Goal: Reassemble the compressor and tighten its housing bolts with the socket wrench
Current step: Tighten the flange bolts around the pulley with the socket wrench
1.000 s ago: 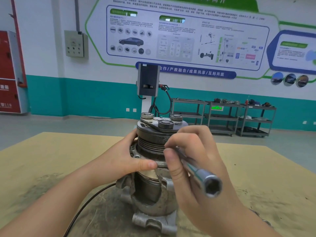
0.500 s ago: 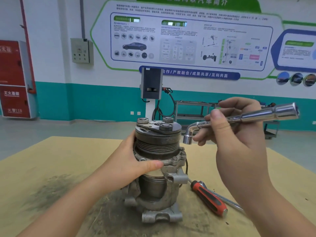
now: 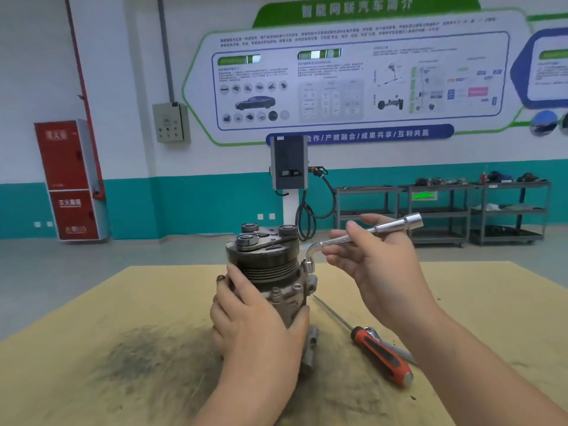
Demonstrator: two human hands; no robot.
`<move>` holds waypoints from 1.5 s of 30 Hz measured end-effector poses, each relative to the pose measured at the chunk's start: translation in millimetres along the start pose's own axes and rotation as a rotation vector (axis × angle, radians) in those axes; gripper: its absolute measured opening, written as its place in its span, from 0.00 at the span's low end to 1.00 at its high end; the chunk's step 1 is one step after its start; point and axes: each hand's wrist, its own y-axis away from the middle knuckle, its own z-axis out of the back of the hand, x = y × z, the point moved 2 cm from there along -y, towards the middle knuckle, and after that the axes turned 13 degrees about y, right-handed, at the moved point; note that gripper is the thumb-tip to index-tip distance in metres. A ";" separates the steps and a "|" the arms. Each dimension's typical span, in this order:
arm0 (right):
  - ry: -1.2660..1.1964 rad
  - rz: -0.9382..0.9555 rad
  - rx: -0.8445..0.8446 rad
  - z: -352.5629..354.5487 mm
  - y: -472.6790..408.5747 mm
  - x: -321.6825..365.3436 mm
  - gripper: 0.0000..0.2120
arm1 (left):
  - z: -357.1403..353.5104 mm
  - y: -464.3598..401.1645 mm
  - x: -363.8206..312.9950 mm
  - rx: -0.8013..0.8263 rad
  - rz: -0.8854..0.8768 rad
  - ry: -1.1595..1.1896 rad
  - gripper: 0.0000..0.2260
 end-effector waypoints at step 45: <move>-0.109 -0.193 0.058 4.3 -11.8 -29.5 0.04 | -8.2 -56.2 94.2 0.329 -0.229 0.823 0.58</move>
